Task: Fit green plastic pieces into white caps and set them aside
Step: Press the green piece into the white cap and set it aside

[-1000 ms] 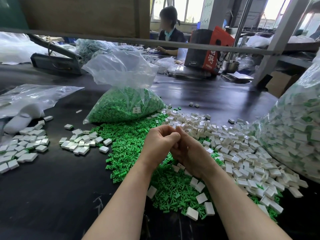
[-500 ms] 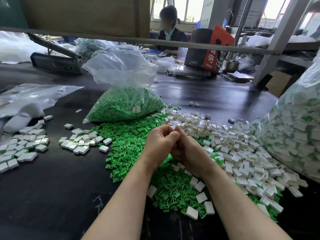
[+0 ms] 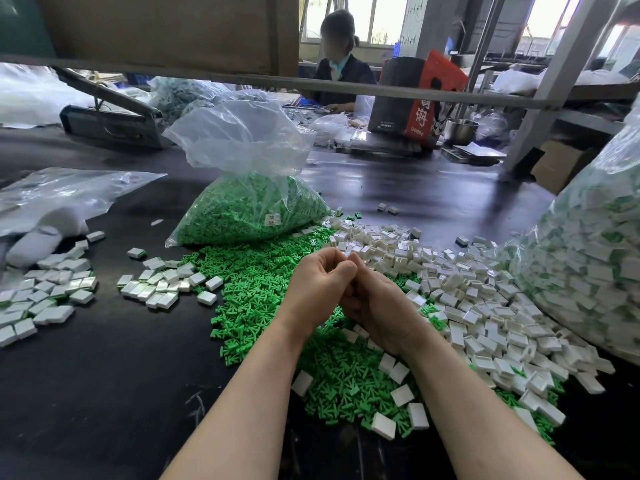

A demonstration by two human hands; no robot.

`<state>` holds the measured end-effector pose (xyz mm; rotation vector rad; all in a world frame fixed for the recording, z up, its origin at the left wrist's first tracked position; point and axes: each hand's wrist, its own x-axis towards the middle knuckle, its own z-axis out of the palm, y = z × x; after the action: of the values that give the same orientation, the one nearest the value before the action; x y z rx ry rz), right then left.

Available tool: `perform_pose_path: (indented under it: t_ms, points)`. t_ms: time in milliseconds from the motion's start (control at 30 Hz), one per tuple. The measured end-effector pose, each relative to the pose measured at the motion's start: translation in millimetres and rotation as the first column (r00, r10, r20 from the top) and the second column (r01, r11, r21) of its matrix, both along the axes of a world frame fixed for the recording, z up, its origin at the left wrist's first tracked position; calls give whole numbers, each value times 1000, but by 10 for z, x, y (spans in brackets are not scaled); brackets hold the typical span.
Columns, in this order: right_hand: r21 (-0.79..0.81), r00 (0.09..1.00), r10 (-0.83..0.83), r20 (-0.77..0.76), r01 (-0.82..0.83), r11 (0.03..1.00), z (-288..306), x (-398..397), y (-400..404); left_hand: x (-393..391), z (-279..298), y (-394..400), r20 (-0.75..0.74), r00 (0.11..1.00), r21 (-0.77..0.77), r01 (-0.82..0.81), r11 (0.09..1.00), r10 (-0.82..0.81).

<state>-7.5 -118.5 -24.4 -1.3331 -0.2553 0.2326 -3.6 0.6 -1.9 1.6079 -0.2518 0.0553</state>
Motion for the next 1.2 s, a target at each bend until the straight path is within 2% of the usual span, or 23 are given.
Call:
perform_pose_path:
  t_ms: [133,333,533,833,1200]
  points:
    - [-24,1000,18,-7,-18,1000,27,-7,13,9,-4,5,-27,1000,-20,-9,1000,8]
    - [61,994,69,-86,-64,996,67,-2,1,11,11,21,-76,996,-105,41,994,-49]
    - [61,993,62,-101,-57,997,53,6,8,32,0,45,-116,990,-130,67,989,-82]
    - [-70,1000,21,-17,-22,997,34,2,30,3,9,-47,-119,993,-111,-35,993,22]
    - [19,998,8,-58,-6,1000,10,4,-10,-54,61,-104,-115,992,-97,-70,993,59]
